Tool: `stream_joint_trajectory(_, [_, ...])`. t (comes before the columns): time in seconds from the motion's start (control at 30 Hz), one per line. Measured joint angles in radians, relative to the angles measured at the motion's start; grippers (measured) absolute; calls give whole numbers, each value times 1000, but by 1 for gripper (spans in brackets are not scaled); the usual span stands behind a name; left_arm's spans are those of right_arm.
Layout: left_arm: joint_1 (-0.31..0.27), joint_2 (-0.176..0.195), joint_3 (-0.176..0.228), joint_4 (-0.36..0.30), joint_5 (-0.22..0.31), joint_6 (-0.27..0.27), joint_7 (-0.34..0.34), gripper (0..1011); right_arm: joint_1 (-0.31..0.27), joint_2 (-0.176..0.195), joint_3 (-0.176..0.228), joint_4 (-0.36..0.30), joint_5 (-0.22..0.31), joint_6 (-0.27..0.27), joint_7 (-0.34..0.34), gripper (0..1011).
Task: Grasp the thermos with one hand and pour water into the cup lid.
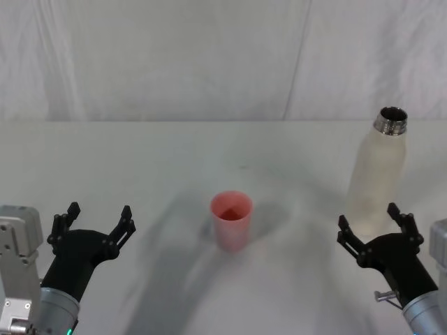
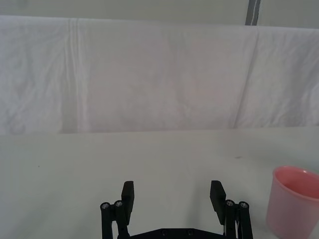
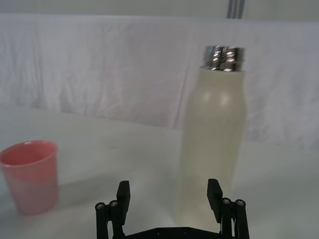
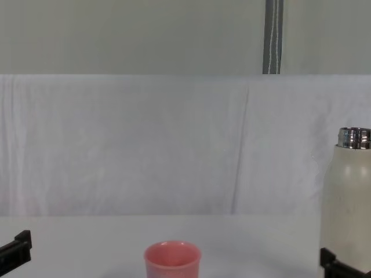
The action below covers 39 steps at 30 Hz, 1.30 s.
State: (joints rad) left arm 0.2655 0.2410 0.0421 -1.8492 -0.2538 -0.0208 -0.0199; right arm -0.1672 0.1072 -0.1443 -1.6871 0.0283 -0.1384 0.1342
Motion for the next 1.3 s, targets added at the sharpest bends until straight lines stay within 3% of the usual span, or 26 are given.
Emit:
stream_joint_trajectory(0.5, [0,0,0,0,0,0,0,1001,4,11,-35,33,18,-17,37,1000])
stream_joint_trajectory(1.3, [0,0,0,0,0,0,0,1001,5,12,-32,33,20,-18,37,1000])
